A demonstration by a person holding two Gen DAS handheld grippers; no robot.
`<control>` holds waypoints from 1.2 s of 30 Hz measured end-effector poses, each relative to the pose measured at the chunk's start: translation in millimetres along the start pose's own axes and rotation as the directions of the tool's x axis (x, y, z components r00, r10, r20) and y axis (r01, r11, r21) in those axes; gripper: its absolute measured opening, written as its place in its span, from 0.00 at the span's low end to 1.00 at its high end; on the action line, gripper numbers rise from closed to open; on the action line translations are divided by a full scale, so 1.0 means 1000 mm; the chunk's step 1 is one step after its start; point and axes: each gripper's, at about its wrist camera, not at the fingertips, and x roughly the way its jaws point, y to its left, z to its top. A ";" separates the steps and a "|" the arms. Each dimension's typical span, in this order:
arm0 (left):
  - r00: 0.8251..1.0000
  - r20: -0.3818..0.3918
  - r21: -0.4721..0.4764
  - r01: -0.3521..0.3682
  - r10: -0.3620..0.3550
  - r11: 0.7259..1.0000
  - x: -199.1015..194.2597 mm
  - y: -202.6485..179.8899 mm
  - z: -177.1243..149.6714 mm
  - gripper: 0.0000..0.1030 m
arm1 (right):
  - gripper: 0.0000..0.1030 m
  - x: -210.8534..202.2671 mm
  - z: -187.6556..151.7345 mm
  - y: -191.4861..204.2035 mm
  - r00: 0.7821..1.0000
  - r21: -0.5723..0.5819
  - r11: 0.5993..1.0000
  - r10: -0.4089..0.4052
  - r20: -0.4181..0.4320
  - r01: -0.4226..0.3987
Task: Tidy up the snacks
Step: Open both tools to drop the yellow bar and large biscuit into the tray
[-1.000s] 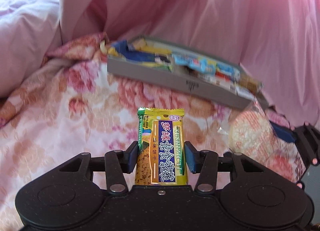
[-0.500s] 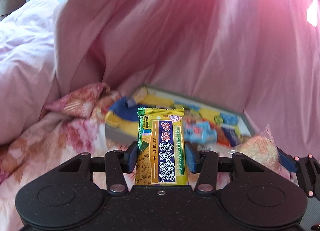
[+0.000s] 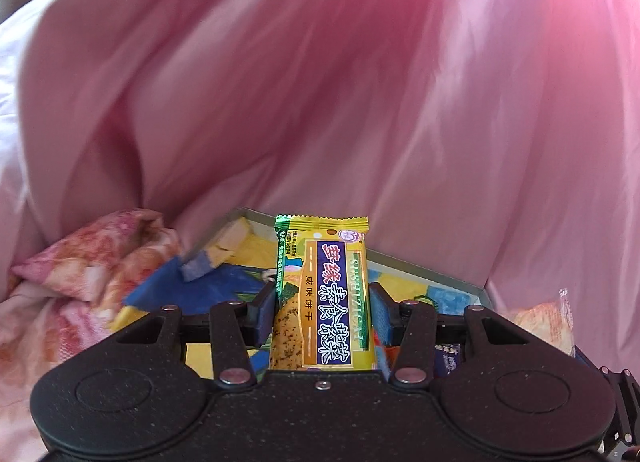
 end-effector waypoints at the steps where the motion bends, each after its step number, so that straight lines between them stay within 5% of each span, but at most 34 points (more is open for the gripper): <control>1: 1.000 -0.011 0.008 0.001 -0.001 1.000 0.005 -0.005 0.000 0.48 | 0.76 0.004 0.001 -0.005 1.000 0.020 1.000 -0.001 -0.002 0.001; 16: 0.992 -0.124 0.059 -0.004 0.012 0.998 0.048 -0.033 -0.015 0.48 | 0.76 0.041 -0.009 -0.029 0.992 0.138 0.989 0.071 -0.106 -0.056; 36: 0.988 -0.149 0.084 -0.031 0.043 0.996 0.062 -0.032 -0.018 0.50 | 0.78 0.047 -0.014 -0.033 0.989 0.167 0.984 0.082 -0.127 -0.061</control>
